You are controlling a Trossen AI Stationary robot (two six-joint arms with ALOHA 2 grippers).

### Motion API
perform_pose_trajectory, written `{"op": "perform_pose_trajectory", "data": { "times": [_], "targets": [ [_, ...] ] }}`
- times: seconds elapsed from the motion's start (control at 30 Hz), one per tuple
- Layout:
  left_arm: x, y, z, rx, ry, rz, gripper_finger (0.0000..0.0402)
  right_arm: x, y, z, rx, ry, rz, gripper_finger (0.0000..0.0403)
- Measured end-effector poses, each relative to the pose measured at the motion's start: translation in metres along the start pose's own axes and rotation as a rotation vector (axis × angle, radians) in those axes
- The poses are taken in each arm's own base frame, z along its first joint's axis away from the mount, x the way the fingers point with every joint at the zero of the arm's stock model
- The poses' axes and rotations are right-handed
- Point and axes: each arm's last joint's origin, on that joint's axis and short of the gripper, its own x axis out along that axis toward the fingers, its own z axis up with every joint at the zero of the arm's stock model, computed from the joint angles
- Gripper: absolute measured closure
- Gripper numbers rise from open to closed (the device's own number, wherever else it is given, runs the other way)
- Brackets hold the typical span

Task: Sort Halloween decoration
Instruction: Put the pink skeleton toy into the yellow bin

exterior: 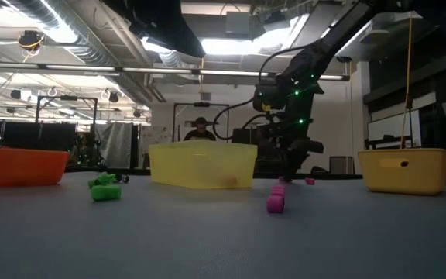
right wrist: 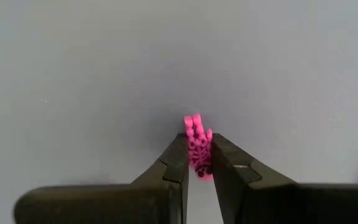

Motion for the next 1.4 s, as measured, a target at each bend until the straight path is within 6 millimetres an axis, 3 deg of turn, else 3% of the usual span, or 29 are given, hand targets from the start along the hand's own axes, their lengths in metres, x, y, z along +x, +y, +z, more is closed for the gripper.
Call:
{"op": "perform_pose_trajectory", "data": {
  "times": [0.37, 0.57, 0.93, 1.2, 1.4],
  "targets": [
    [0.000, 0.000, 0.000, 0.000, 0.000, 0.000, 0.0260, -0.041, -0.016, 0.019, 0.134, -0.074, 0.026, 0.0352],
    [0.000, 0.000, 0.000, 0.001, 0.000, 0.000, 0.0260, -0.059, -0.014, 0.037, 0.184, -0.176, 0.102, 0.0352],
    [0.000, 0.006, -0.001, 0.016, 0.006, 0.094, 0.0260, -0.071, 0.036, 0.083, 0.137, -0.332, 0.283, 0.0352],
    [0.003, 0.012, -0.008, 0.003, 0.068, 0.110, 0.0260, -0.078, 0.075, 0.112, 0.007, -0.413, 0.278, 0.0352],
    [0.009, 0.021, -0.022, -0.072, 0.214, 0.056, 0.0260, -0.081, 0.093, 0.126, -0.042, -0.446, 0.197, 0.0352]
  ]
}}
